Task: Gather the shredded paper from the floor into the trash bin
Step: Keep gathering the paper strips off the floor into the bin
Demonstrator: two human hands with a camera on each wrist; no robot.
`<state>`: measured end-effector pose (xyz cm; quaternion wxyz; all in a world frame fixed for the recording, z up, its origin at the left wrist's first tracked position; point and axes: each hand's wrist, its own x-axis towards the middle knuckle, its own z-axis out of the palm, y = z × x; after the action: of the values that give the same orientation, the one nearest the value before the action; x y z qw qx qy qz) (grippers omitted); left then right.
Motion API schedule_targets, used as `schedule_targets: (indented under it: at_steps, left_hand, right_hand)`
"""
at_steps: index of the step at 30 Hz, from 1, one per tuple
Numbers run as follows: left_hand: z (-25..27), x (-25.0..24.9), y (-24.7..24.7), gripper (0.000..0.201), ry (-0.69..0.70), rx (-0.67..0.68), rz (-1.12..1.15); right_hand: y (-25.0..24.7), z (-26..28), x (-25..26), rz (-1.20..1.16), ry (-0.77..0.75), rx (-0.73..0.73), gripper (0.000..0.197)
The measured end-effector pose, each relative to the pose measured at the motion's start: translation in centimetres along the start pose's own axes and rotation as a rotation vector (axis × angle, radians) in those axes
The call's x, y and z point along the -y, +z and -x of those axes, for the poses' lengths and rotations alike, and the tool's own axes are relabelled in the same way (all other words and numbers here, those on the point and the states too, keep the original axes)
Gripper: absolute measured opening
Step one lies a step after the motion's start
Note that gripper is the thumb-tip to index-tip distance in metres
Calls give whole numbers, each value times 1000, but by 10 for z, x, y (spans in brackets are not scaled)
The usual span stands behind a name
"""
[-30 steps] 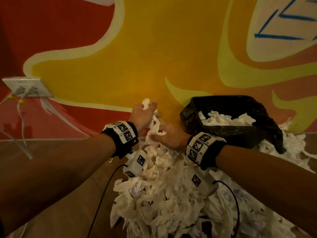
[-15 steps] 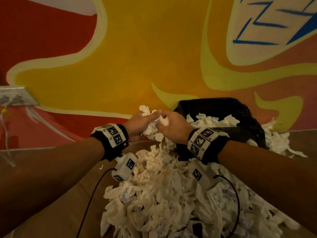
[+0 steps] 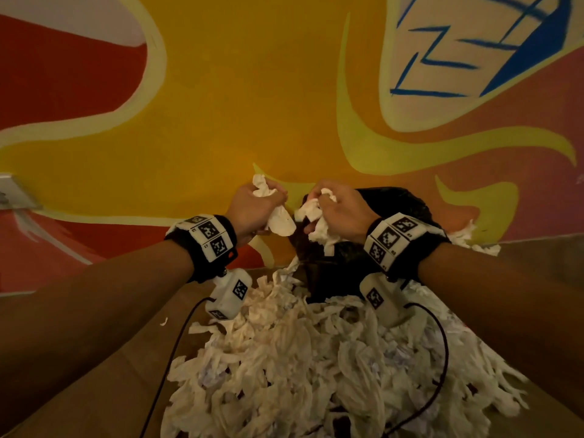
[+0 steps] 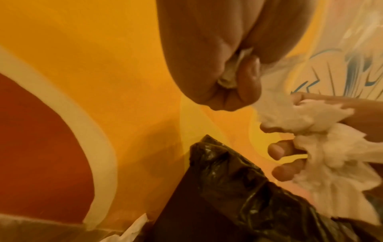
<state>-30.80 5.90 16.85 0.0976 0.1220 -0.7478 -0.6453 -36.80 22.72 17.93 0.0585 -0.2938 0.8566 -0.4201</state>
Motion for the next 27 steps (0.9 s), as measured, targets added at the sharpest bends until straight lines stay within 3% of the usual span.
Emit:
schedule_targets:
  at_steps: [5,10,13,18,21,23,25,27]
  left_hand:
    - [-2,-8,19,20,84,39,-31]
    - [-11,-15,40,20,26,103,18]
    - [-15,-21,53,22,10,119,71]
    - [-20,-26,76,20,70,-15,32]
    - [-24,-23,94,37,200,-42,-187]
    - [-25,-19,107,42,268,68,-471]
    - [-26,-14,119,46,225,186,-756]
    - [-27,-9,127,44,143,306,-870]
  right_hand:
    - [-32,1,-16,45,3,-114,26]
    - [-63,4,-33,-49,122,-162,30]
    - [-79,11,-40,14,145,-206,39]
    - [-98,13,-60,163,210,-153,10]
    - [-100,11,-66,216,222,-115,22]
    - [-96,10,-68,336,268,-81,18]
    - [-89,10,-72,484,349,31,23]
    - [-80,10,-73,646,404,206,36]
